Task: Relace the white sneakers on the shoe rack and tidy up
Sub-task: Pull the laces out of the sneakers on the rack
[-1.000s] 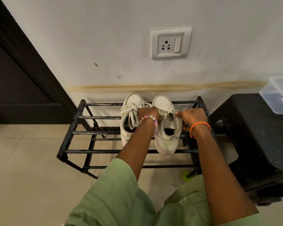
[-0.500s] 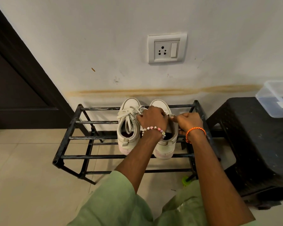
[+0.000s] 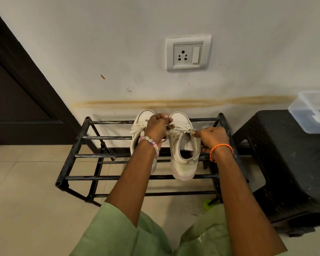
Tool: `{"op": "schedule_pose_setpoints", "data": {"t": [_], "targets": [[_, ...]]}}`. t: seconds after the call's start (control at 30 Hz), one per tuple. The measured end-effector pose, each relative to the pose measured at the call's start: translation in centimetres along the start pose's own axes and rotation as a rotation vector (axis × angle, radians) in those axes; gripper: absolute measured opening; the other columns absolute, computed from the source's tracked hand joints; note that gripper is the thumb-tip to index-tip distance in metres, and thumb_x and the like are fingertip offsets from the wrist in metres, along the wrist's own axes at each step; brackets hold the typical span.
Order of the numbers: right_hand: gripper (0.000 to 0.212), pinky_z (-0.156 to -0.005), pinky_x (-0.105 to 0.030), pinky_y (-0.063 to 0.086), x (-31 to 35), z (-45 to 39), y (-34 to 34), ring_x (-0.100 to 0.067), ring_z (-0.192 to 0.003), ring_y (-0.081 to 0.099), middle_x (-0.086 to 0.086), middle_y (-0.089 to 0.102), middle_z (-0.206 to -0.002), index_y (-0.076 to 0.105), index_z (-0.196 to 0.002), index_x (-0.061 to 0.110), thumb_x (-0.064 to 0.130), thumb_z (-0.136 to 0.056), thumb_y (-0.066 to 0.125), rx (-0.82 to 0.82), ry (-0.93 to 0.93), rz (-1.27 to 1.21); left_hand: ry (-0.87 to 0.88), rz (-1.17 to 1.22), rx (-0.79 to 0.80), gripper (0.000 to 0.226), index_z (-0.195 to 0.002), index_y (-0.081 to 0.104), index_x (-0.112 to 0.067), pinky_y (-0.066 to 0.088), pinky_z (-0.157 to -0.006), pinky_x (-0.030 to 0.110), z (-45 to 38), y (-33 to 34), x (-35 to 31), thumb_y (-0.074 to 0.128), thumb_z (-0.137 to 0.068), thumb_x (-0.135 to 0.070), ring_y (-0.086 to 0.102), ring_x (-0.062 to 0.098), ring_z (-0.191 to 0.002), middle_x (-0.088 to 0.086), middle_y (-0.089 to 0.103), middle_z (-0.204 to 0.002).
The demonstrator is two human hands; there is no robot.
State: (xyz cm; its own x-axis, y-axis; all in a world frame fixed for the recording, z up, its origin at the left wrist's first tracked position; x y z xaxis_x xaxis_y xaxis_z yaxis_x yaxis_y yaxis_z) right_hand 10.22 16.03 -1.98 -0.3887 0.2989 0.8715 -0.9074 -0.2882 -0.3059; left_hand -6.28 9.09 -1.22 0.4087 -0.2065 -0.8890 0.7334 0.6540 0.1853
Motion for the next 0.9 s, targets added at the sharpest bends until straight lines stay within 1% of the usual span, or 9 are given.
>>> {"op": "schedule_pose_setpoints", "data": {"t": [0.13, 0.23, 0.4, 0.53, 0.6, 0.67, 0.77, 0.83, 0.9], "targets": [[0.004, -0.082, -0.048, 0.056, 0.4, -0.3, 0.3, -0.021, -0.076, 0.061, -0.006, 0.065, -0.076, 0.067, -0.071, 0.006, 0.010, -0.070, 0.070, 0.020, 0.002, 0.013, 0.239, -0.578, 0.055, 0.009, -0.097, 0.063, -0.023, 0.047, -0.065, 0.025, 0.5, 1.8, 0.0, 0.059, -0.090, -0.028, 0.057, 0.012, -0.071, -0.006, 0.060, -0.079], [0.016, -0.084, -0.052, 0.054, 0.5, -0.6, 0.4, -0.020, -0.075, 0.058, -0.007, 0.063, -0.076, 0.070, -0.078, 0.000, 0.009, -0.065, 0.068, 0.026, 0.006, 0.026, 0.392, -1.043, 0.044, 0.021, -0.096, 0.074, -0.028, 0.050, -0.084, 0.036, 0.3, 2.9, 0.3, 0.067, -0.081, -0.041, 0.062, 0.020, -0.091, -0.002, 0.068, -0.090], [0.008, -0.086, -0.052, 0.053, 0.4, -1.3, 0.5, -0.031, -0.093, 0.061, -0.014, 0.065, -0.087, 0.065, -0.068, 0.006, 0.006, -0.060, 0.067, 0.065, 0.046, 0.010, 0.464, -1.169, -0.049, 0.023, -0.096, 0.075, -0.027, 0.048, -0.090, 0.043, -0.6, 3.5, -0.3, 0.071, -0.078, -0.041, 0.059, 0.025, -0.106, 0.003, 0.067, -0.111], [0.007, -0.077, -0.041, 0.056, 0.4, -1.3, 0.7, -0.028, -0.090, 0.062, -0.011, 0.065, -0.088, 0.063, -0.071, 0.007, 0.002, -0.067, 0.066, 0.096, 0.080, -0.018, 0.448, -1.307, -0.018, 0.022, -0.101, 0.074, -0.022, 0.041, -0.097, 0.041, -0.8, 4.5, -0.8, 0.067, -0.083, -0.032, 0.052, 0.028, -0.112, 0.008, 0.057, -0.120], [0.007, -0.069, -0.037, 0.056, 0.3, -1.3, 0.6, -0.027, -0.086, 0.063, -0.011, 0.065, -0.086, 0.062, -0.070, 0.007, 0.001, -0.069, 0.065, 0.113, 0.087, -0.026, 0.413, -1.160, 0.042, 0.019, -0.094, 0.076, -0.015, 0.049, -0.087, 0.038, -1.1, 4.2, -1.4, 0.067, -0.080, -0.025, 0.061, 0.025, -0.096, 0.009, 0.066, -0.105], [0.008, -0.063, -0.033, 0.054, 0.3, -1.3, 0.5, -0.026, -0.082, 0.063, -0.010, 0.065, -0.083, 0.063, -0.070, 0.008, 0.000, -0.070, 0.065, 0.130, 0.094, -0.040, 0.286, -0.810, 0.092, 0.019, -0.091, 0.075, -0.002, 0.051, -0.066, 0.026, -1.5, 3.0, -2.1, 0.069, -0.079, -0.017, 0.061, 0.018, -0.069, 0.010, 0.070, -0.081], [0.008, -0.060, -0.032, 0.053, 0.3, -1.5, 0.5, -0.024, -0.080, 0.062, -0.009, 0.064, -0.083, 0.064, -0.075, 0.007, 0.001, -0.070, 0.065, 0.152, 0.118, -0.011, 0.171, -0.294, 0.091, 0.019, -0.095, 0.071, 0.005, 0.046, -0.069, 0.025, -1.8, 1.3, -3.4, 0.067, -0.081, -0.007, 0.059, 0.014, -0.078, 0.011, 0.069, -0.089], [0.011, -0.063, -0.034, 0.055, 0.5, -1.8, 0.8, -0.025, -0.080, 0.064, -0.010, 0.066, -0.087, 0.065, -0.080, 0.006, 0.001, -0.071, 0.065, 0.204, 0.142, 0.061, 0.082, -0.036, 0.090, 0.010, -0.079, 0.065, -0.002, 0.040, -0.058, 0.024, -2.0, 0.8, -3.4, 0.058, -0.085, -0.004, 0.056, 0.014, -0.078, 0.006, 0.063, -0.084], [0.013, -0.071, -0.038, 0.058, 1.0, -2.3, 1.2, -0.026, -0.083, 0.067, -0.013, 0.069, -0.093, 0.065, -0.086, 0.005, 0.004, -0.073, 0.067, 0.286, 0.167, 0.188, -0.032, 0.186, 0.147, 0.020, -0.070, 0.054, -0.008, 0.042, -0.048, 0.017, -2.2, 1.1, -2.8, 0.047, -0.088, -0.003, 0.060, 0.018, -0.075, 0.006, 0.065, -0.082]]}}
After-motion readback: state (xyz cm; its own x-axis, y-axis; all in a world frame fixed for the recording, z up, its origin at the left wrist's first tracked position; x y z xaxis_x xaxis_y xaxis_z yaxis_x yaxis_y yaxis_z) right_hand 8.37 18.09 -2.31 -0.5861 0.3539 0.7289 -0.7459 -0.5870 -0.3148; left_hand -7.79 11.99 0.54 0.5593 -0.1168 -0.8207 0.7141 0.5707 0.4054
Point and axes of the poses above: each hand's wrist, its own z-axis away from the middle knuckle, its own y-axis out of the palm, x = y × z, the point moved 7 cm from there along -z, towards the middle knuckle
